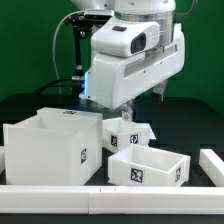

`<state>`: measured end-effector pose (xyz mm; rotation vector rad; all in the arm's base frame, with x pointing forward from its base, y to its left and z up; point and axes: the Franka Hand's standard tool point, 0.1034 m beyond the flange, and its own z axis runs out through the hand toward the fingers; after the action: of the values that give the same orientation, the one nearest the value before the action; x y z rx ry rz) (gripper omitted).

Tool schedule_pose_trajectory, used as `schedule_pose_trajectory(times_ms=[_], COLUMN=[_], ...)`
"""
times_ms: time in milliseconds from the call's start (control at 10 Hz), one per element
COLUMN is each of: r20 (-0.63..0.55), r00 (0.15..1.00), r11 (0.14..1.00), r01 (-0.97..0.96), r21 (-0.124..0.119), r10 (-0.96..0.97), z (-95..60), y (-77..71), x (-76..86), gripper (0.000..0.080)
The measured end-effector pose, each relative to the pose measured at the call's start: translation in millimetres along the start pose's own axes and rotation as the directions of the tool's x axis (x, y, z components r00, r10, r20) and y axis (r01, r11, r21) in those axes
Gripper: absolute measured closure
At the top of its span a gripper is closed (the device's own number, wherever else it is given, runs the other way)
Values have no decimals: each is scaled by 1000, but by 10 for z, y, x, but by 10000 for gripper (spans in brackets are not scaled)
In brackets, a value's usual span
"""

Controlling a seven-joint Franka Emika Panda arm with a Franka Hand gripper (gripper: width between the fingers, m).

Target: Assemble drawer

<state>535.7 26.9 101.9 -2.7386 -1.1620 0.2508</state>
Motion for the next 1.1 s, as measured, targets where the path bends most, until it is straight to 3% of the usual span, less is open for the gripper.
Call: schedule_pose_trajectory(times_ms=[600, 800, 900, 1100], r20=[-1, -83, -103, -120], r00=[1000, 996, 994, 992], r11=[1000, 996, 993, 992], r01=[1, 28, 34, 34], r21=[0, -90, -112, -119], r10=[-1, -35, -45, -49], z=[10, 160, 275, 532], y=[14, -42, -89, -10], x=[21, 190, 206, 204], gripper=[150, 150, 150, 150])
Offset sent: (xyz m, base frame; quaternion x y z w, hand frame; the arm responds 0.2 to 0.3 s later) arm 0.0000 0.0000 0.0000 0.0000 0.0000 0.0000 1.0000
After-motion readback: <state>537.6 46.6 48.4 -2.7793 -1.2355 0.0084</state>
